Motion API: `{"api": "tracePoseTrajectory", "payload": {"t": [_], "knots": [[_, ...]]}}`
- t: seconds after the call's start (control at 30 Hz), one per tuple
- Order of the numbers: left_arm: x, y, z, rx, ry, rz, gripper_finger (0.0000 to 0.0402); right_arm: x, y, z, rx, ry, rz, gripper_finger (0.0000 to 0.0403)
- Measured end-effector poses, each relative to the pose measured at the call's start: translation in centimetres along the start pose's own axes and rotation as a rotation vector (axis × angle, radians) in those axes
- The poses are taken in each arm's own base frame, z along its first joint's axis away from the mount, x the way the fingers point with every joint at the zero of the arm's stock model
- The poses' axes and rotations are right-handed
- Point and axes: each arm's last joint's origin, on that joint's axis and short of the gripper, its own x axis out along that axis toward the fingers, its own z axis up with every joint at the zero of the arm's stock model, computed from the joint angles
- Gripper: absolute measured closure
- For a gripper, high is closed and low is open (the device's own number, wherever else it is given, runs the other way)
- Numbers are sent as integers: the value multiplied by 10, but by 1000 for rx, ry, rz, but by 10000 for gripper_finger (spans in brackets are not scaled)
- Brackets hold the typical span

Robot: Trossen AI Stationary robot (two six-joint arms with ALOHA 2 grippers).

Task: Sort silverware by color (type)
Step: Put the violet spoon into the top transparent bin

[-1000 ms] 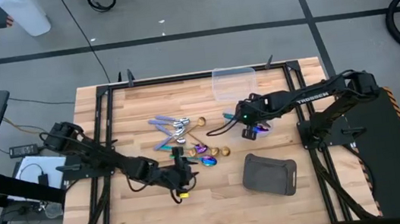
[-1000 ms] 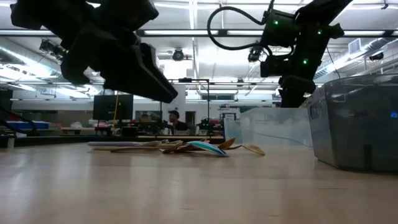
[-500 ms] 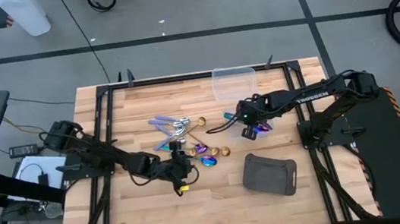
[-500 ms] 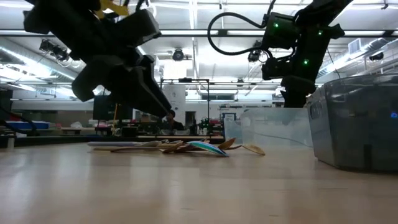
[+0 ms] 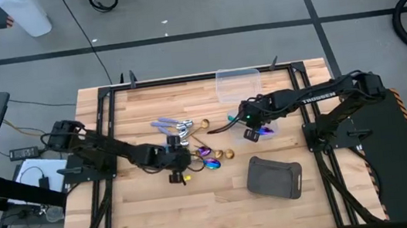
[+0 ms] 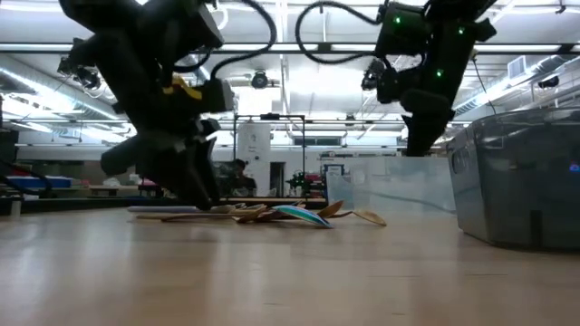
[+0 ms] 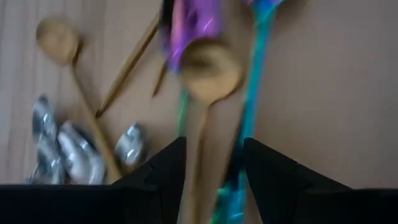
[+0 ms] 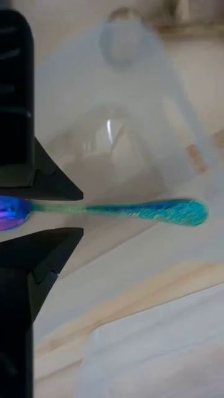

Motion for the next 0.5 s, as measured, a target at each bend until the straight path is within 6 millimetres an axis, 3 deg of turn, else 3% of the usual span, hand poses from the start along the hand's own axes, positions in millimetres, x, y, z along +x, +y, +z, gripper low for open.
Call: {"api": "tracePoseTrajectory", "payload": {"t": [0.27,0.5], "knots": [[0,40,-9,-94,98,62,233,-16,9,7,-34,-3,14,314],[-9,67,-17,-237,144,38,233,-18,11,7,-52,-15,-16,314]]}}
